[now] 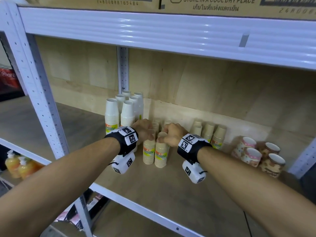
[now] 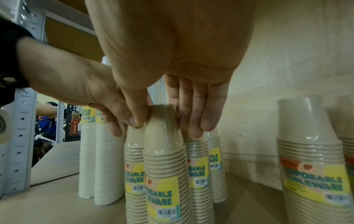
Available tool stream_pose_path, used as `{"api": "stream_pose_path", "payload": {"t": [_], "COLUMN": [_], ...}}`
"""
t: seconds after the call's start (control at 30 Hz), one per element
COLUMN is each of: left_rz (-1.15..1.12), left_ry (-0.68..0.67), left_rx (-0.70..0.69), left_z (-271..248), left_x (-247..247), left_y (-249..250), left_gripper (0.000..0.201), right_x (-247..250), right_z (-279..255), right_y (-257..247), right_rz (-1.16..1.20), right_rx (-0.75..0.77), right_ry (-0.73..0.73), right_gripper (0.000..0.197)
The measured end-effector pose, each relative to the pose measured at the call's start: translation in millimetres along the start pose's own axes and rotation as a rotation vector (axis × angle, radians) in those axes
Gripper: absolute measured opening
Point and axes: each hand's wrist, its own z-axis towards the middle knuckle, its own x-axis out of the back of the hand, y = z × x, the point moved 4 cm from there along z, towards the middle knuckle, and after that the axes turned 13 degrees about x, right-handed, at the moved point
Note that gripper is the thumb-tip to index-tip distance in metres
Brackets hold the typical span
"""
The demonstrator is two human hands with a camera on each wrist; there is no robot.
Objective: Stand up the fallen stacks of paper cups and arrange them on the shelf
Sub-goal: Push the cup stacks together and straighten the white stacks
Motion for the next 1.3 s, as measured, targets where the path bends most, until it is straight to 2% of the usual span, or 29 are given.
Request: {"api": "stream_pose_path", "payload": {"t": [0.17, 0.33, 0.4, 0.83, 0.97, 1.1, 1.23, 1.3], "left_rz": [-0.030, -0.043, -0.032, 0.003, -0.034, -0.012, -0.007, -0.008], "left_ry": [-0.006, -0.025, -0.035, -0.060, -0.079, -0.031, -0.026, -0.021], "left_rx": [-0.007, -0.052, -0.076, -0.261, -0.290, -0.363, -0.408, -0.425], "left_z": [2.3, 2.4, 1.1, -2.7, 0.7, 5.9, 11.0, 14.4], "left_x": [-0.3, -2.4, -3.3, -15.5, -24.1, -30.9, -34.8, -36.1], "left_y": [-2.2, 8.1, 16.4, 107.0, 136.5, 162.8, 186.5, 197.2], "left_gripper": [0.021, 0.029, 0.025, 0.028, 0.036, 0.045, 0.040, 0.037], "right_x": [2.4, 10.0, 14.0, 61.2, 74.9, 88.7, 97.4, 101.8], "right_z": [-5.0, -15.2, -19.3, -73.5, -90.8, -100.4, -106.0, -109.0], "right_y": [-0.9, 3.8, 9.6, 72.9, 93.1, 110.8, 125.4, 130.1], "right_rz": [0.009, 0.023, 0.006, 0.035, 0.031, -0.011, 0.031, 0.010], "right_rx": [0.020, -0.006, -0.036, -0.207, -0.243, -0.290, -0.306, -0.315], "right_ry": [0.013, 0.032, 0.035, 0.116, 0.131, 0.144, 0.148, 0.163], "right_gripper": [0.033, 0.032, 0.035, 0.036, 0.028, 0.028, 0.019, 0.021]}}
